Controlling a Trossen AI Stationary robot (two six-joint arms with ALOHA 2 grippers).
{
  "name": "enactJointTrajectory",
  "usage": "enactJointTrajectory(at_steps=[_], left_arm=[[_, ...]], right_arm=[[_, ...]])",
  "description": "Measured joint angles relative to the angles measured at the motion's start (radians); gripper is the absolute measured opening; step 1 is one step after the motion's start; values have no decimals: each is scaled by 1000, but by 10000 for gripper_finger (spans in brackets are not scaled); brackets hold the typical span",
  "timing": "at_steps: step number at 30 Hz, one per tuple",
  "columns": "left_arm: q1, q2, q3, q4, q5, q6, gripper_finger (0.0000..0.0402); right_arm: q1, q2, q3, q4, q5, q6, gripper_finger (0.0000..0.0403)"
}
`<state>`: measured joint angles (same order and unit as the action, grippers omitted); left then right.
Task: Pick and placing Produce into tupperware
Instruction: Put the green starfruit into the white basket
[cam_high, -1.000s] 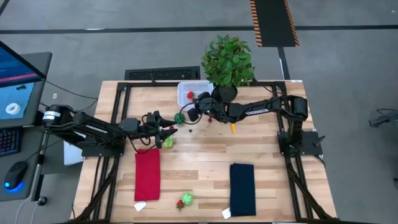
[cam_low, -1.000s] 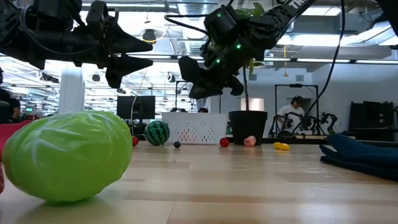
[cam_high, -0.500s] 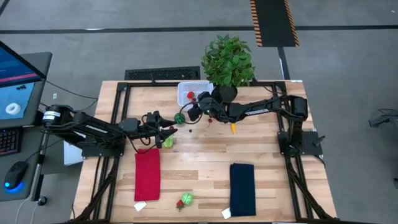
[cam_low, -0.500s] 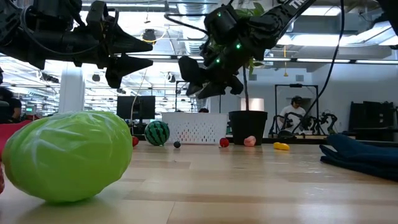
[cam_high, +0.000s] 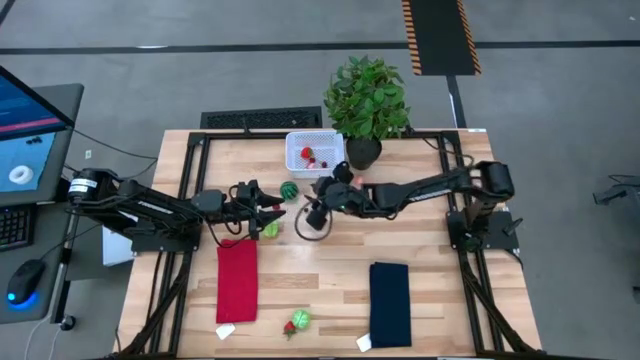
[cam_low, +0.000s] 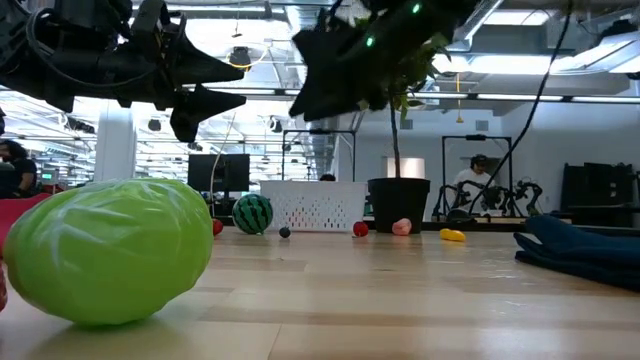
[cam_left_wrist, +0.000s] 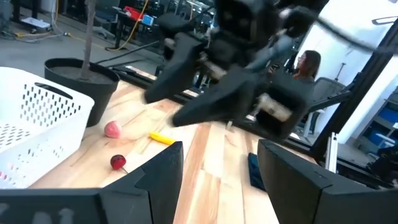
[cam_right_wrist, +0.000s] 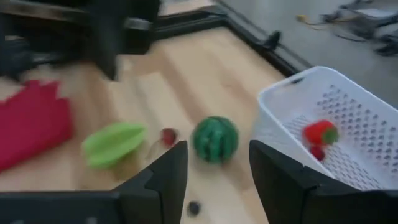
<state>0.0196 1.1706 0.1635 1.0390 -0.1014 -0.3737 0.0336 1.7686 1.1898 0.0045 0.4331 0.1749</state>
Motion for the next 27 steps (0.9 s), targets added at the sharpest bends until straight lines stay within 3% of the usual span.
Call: enactJointTrajectory(at_steps=[4,7,12,27], left_arm=[[0,0,0,7,4,1,196],[0,0,0,8,4,1,196],[0,0,0,13,5,1,196],[0,0,0,15,10,13,196]], right_arm=[[38,-74,-34,-12,-111,-77,187],[57,-120,-91,14,-265,-136,184],[62,-194,-236,210,-471,-143,184],[62,-610,-708,589,-494,-140,184]])
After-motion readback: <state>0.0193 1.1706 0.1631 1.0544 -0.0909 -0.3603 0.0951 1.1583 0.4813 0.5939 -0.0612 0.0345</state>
